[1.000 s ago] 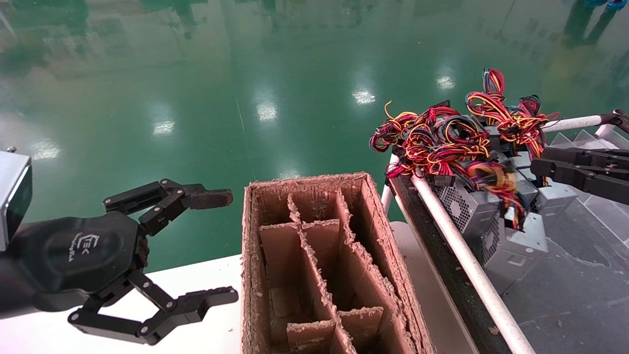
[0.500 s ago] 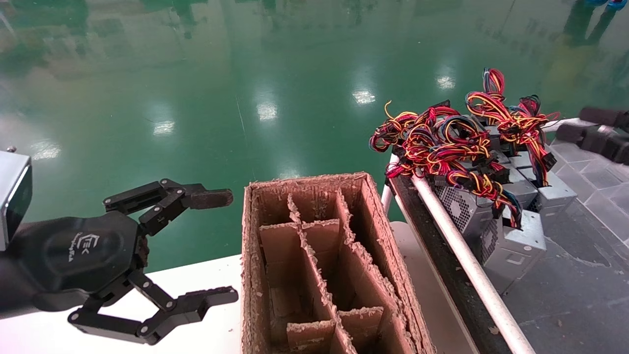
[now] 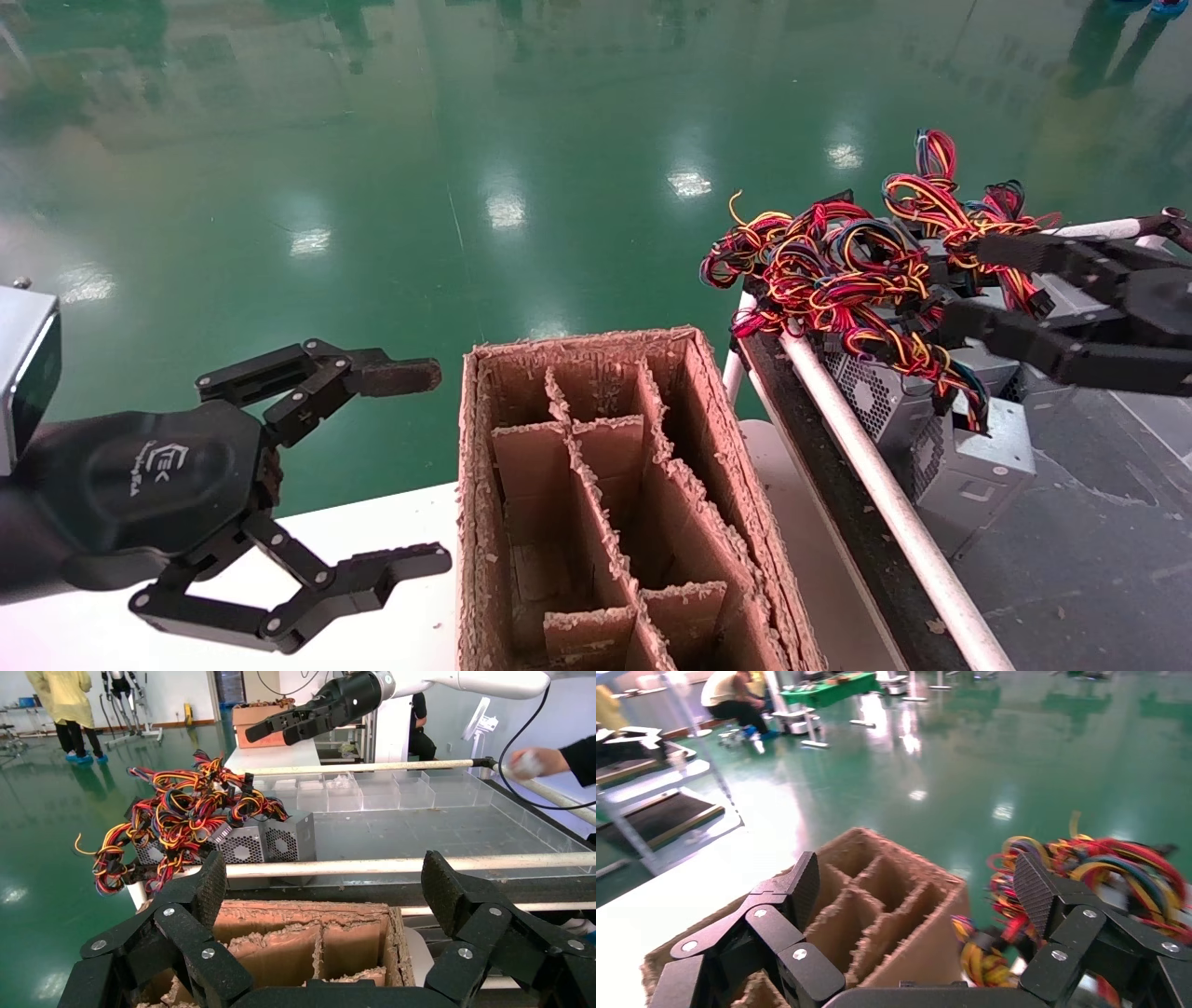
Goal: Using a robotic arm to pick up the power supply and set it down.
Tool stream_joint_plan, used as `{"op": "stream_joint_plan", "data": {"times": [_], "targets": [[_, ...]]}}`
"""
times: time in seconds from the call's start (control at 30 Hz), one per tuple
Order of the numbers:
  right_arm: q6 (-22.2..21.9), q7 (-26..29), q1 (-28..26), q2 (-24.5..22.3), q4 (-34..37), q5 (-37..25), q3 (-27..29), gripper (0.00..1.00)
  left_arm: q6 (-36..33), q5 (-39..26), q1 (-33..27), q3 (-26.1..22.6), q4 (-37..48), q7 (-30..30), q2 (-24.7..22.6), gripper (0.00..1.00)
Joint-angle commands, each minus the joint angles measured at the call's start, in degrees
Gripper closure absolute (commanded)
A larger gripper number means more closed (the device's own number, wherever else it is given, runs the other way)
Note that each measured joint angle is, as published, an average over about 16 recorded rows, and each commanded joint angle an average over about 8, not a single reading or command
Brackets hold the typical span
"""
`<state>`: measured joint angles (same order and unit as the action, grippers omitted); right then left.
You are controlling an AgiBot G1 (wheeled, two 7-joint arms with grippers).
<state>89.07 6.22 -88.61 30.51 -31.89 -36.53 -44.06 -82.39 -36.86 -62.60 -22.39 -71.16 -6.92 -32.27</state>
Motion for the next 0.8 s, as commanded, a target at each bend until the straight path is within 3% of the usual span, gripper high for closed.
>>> {"op": "stream_joint_plan", "data": {"times": [0.03, 0.8], "targets": [[-0.16, 0.21, 1.26, 0.21, -1.94, -0.25, 1.30, 0.00, 0.00, 0.00, 0.00, 0.00, 0.00, 0.00, 0.00, 0.00], [-1.96, 2.63, 15.69, 2.61, -24.19, -3.09, 16.27, 0.00, 0.00, 0.00, 0.00, 0.00, 0.00, 0.00, 0.00, 0.00]]}}
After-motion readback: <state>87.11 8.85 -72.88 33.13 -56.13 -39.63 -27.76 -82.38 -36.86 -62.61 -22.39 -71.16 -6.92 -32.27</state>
